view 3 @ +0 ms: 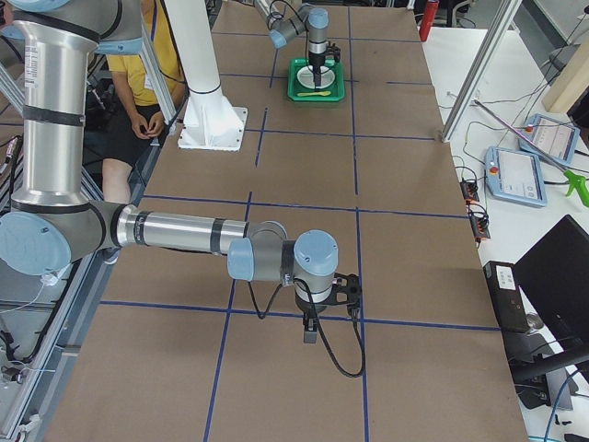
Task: Place spoon
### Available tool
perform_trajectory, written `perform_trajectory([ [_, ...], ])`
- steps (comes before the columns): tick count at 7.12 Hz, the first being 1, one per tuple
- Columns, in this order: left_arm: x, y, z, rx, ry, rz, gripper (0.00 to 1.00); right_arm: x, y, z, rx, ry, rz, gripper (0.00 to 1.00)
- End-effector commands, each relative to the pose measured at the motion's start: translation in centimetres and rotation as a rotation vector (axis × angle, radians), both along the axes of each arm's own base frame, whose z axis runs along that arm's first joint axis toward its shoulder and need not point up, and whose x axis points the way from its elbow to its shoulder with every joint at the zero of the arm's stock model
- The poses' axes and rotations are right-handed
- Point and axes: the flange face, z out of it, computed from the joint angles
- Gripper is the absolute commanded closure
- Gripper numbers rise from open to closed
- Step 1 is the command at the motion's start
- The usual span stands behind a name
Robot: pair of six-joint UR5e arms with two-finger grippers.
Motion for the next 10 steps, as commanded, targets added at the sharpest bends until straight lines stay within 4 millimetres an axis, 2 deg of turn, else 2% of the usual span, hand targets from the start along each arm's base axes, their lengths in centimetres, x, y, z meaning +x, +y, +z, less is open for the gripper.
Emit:
perform_trajectory([
  [1, -9.2, -3.6, 0.9, 0.119, -0.033, 0.047, 0.00, 0.0, 0.0, 0.0, 0.001, 0.000, 0.000, 0.00],
  [2, -15.7, -5.6, 3.6, 0.167, -0.068, 0.122, 0.00, 0.0, 0.0, 0.0, 0.000, 0.000, 0.000, 0.00],
  [3, -23.7, -7.3, 8.0, 0.247, -0.147, 0.173, 0.00, 0.0, 0.0, 0.0, 0.000, 0.000, 0.000, 0.00],
  [4, -31.1, -7.5, 13.1, 0.291, -0.225, 0.243, 0.00, 0.0, 0.0, 0.0, 0.000, 0.000, 0.000, 0.00],
  [5, -40.4, -6.7, 17.5, 0.232, -0.253, 0.190, 0.00, 0.0, 0.0, 0.0, 0.000, 0.000, 0.000, 0.00],
  [6, -46.3, -5.4, 21.7, 0.230, -0.273, 0.203, 0.00, 0.0, 0.0, 0.0, 0.000, 0.000, 0.000, 0.00],
  [7, -47.9, -3.5, 25.4, 0.222, -0.247, 0.257, 0.00, 0.0, 0.0, 0.0, 0.000, 0.000, -0.001, 0.00],
  [8, -48.1, -0.2, 28.1, 0.175, -0.164, 0.252, 0.00, 0.0, 0.0, 0.0, 0.000, 0.000, 0.000, 0.00],
  [9, -48.1, 1.1, 28.8, 0.154, -0.136, 0.248, 0.00, 0.0, 0.0, 0.0, 0.000, 0.000, 0.000, 0.00],
  [10, -48.1, 1.1, 29.1, 0.148, -0.144, 0.249, 0.00, 0.0, 0.0, 0.0, 0.000, 0.000, 0.000, 0.00],
])
